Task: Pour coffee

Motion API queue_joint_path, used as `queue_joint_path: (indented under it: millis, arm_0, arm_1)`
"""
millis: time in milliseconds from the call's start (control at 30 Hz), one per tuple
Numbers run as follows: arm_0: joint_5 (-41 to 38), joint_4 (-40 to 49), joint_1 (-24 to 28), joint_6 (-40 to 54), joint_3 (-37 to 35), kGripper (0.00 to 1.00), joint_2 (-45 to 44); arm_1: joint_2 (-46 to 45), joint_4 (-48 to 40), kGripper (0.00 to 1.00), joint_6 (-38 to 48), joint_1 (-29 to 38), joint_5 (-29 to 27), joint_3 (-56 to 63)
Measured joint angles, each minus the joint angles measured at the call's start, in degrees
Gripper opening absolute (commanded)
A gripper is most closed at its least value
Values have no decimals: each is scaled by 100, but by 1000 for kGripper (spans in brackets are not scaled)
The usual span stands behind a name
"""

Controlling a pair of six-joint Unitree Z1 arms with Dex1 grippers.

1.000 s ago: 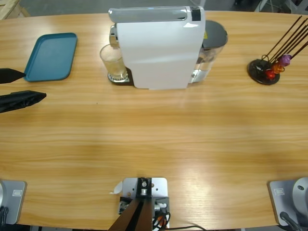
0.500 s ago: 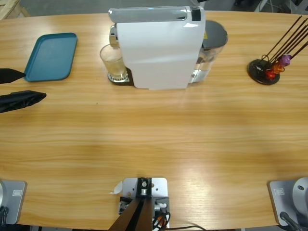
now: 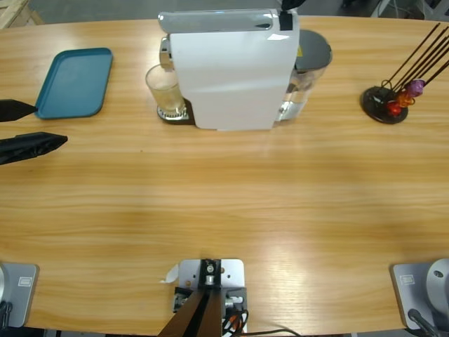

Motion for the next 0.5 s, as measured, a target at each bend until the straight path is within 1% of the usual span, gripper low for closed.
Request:
queue_joint_path:
  millis: [500]
  arm_0:
    - [0, 0, 0, 0, 0, 908, 0]
  arm_1:
    - [-62, -126, 0, 7, 25, 34, 209]
